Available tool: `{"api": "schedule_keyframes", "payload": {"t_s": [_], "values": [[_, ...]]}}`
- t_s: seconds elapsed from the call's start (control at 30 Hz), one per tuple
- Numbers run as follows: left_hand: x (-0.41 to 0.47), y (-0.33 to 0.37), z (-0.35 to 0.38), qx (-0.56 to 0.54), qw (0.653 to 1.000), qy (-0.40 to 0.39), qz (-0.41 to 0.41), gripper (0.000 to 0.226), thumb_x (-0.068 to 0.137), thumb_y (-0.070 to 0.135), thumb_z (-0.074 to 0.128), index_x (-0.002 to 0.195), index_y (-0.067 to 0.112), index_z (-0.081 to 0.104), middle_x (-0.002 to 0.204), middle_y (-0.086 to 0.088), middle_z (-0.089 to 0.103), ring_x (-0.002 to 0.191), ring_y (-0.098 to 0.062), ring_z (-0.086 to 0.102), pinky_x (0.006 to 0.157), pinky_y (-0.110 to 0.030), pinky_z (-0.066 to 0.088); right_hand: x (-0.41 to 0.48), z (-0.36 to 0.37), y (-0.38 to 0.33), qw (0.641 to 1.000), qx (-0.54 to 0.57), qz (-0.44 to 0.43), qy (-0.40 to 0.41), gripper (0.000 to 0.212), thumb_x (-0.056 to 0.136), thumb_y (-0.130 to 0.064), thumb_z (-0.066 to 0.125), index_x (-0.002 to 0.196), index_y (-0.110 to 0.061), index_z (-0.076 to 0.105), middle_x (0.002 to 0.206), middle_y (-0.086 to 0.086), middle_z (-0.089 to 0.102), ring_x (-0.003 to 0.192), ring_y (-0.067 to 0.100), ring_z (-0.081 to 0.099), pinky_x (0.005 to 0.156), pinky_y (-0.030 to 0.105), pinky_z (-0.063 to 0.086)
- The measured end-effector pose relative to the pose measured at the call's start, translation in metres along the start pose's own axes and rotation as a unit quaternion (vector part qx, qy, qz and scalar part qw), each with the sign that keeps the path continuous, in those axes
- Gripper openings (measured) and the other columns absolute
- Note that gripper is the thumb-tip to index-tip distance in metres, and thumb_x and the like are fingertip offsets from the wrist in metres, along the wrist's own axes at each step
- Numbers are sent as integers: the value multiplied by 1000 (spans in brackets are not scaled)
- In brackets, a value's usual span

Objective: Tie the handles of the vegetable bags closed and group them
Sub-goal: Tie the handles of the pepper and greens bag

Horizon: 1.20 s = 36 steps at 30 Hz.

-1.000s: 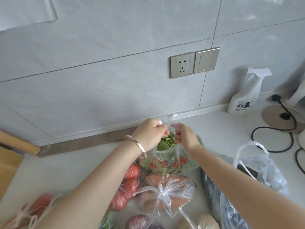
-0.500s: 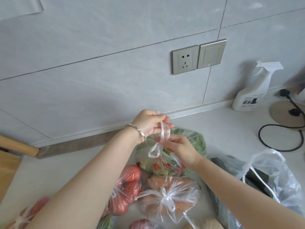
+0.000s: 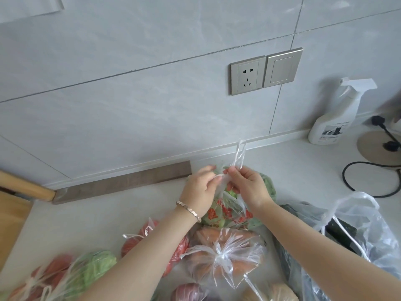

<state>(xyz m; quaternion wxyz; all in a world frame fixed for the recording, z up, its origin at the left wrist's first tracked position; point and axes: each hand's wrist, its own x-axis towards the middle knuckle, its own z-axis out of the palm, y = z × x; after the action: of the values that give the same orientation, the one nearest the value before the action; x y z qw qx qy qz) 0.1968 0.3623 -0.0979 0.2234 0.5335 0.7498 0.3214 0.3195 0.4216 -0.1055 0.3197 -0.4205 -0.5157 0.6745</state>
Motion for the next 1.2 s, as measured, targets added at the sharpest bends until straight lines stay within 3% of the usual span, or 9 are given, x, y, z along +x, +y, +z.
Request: {"api": "schedule_keyframes", "payload": {"t_s": [0.07, 0.2, 0.47, 0.6, 0.7, 0.77, 0.83, 1.0, 1.2], "values": [[-1, 1, 4, -127, 990, -34, -50, 31, 91, 32, 48, 105, 11, 67, 111, 1, 63, 101, -11, 59, 97, -34, 46, -3, -1, 1, 1000, -7, -6, 20, 24, 93, -22, 50, 75, -18, 64, 46, -6, 54, 52, 16, 43, 52, 27, 35], [1, 17, 11, -203, 978, -36, -43, 32, 84, 33, 47, 63, 9, 51, 59, 3, 39, 56, -4, 38, 58, -17, 32, -6, -1, -2, 997, -10, -16, 69, 25, 95, -24, 47, 73, -17, 58, 48, -4, 47, 45, 14, 40, 43, 22, 33], [-1, 25, 22, -127, 990, 58, 3, 33, 95, 22, 42, 74, -2, 49, 55, 4, 33, 49, -3, 35, 51, -14, 31, -3, 2, -3, 986, -36, 15, 161, 22, 92, -21, 50, 75, -11, 58, 57, 3, 50, 47, 14, 44, 46, 23, 37], [-14, 15, 30, -61, 996, 64, 35, 32, 95, 25, 41, 65, 16, 42, 50, 6, 36, 51, -5, 40, 50, -15, 31, 4, -4, -9, 985, -104, 107, 84, 7, 79, -6, 65, 78, -10, 60, 54, 2, 49, 43, 11, 41, 42, 20, 36], [-16, 12, 28, -47, 996, 60, 48, 31, 95, 23, 42, 66, 12, 42, 50, 7, 33, 49, -6, 40, 48, -15, 32, 4, -8, -7, 984, -160, 62, 43, 25, 75, -3, 64, 96, -15, 58, 59, -1, 48, 47, 11, 41, 45, 20, 38], [-15, 10, 27, -60, 995, 60, 45, 32, 95, 21, 42, 67, 7, 44, 52, 3, 36, 51, -9, 37, 48, -16, 31, -1, -12, -5, 972, -235, 12, -12, 3, 81, -11, 60, 84, -11, 63, 57, 0, 48, 48, 10, 39, 48, 20, 36], [-13, 3, 25, -84, 993, 73, 26, 34, 95, 20, 43, 62, 14, 40, 54, 1, 37, 53, -9, 36, 50, -17, 29, -8, -18, 1, 958, -272, -1, -89, 24, 87, -15, 54, 69, -1, 60, 54, 1, 46, 45, 9, 37, 53, 22, 34], [-8, -6, 23, -86, 995, 57, 3, 34, 93, 16, 47, 61, 25, 40, 56, 7, 38, 53, -2, 39, 54, -13, 32, -18, -36, 10, 967, -162, 13, -198, 37, 77, 16, 55, 87, -17, 69, 67, -7, 70, 69, 10, 63, 70, 20, 49], [-2, -2, 31, -171, 981, 30, -89, 26, 94, 22, 46, 68, 18, 51, 57, 1, 45, 49, -9, 46, 45, -15, 39, -18, -33, 15, 988, -59, -31, -137, 47, 75, 23, 55, 94, -18, 68, 44, -9, 53, 37, 1, 34, 42, 11, 33]]}}
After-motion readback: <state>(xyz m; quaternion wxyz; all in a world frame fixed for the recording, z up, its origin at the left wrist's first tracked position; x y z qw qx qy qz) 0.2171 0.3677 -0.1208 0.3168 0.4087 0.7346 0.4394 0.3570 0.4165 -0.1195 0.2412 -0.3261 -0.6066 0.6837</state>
